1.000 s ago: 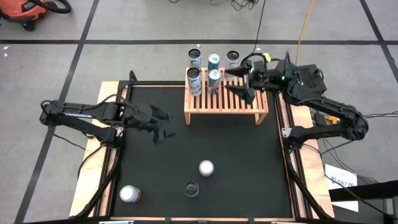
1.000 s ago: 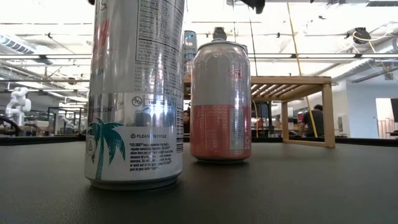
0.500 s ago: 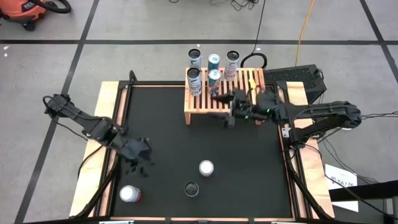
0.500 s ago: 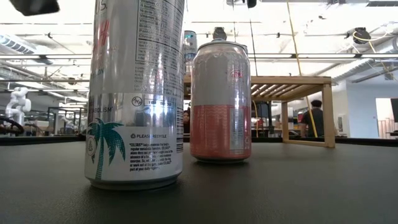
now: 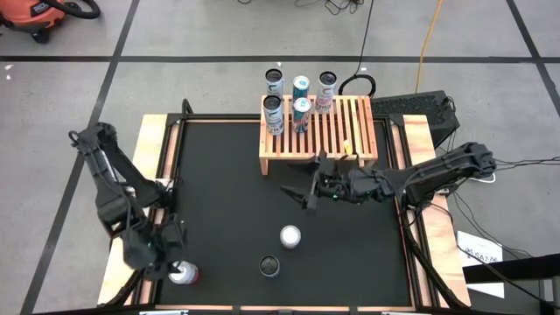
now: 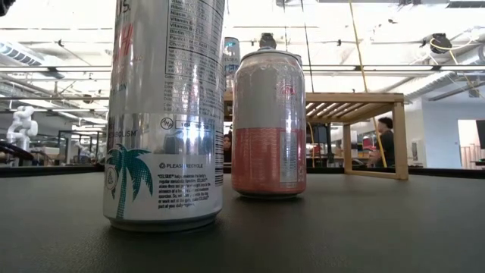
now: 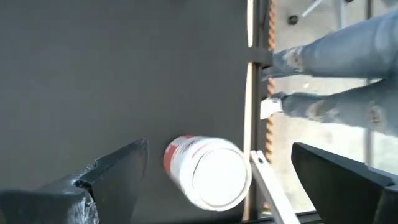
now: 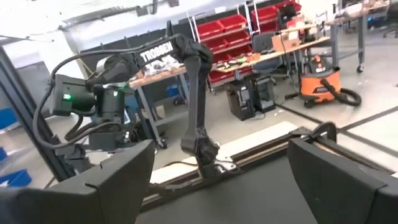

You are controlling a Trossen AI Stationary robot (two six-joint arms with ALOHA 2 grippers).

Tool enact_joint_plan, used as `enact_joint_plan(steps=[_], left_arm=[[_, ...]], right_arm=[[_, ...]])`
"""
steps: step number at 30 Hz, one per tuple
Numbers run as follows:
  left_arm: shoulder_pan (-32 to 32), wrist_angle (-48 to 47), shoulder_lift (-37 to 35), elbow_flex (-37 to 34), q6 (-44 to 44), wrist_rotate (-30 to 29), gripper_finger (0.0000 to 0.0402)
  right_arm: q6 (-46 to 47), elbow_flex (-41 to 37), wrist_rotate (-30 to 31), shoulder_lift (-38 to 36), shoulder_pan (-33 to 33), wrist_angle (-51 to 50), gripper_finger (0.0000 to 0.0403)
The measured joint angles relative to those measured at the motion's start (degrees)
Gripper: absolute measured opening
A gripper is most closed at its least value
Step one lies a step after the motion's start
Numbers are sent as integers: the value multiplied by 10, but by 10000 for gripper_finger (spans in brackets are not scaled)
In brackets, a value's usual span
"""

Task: Place canned beverage on shelf
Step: Put the pink soda can on the shelf aligned with the other pink soda can

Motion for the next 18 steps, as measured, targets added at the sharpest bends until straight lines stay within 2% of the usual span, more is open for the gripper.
enact_joint_plan(steps=[5, 7, 9, 11, 13, 15, 18], left_arm=[[-39, -7, 30, 0, 8, -23, 396], [-41, -11, 39, 0, 38, -63, 396], [-31, -2, 44, 0, 84, -131, 396], [-8, 23, 44, 0, 152, -197, 396], [24, 55, 44, 0, 224, -230, 396], [67, 87, 44, 0, 276, -229, 396], [134, 129, 45, -1, 334, -198, 396]], right_arm=[[29, 0, -2, 7, 10, -9, 353], [39, 0, -2, 12, 12, -9, 353], [57, 0, -2, 13, 13, -9, 353], [75, 0, -3, 13, 17, -9, 353], [92, 0, -2, 13, 21, -13, 353], [120, 2, 2, 13, 29, -44, 353], [192, 33, 12, 14, 43, -199, 353]])
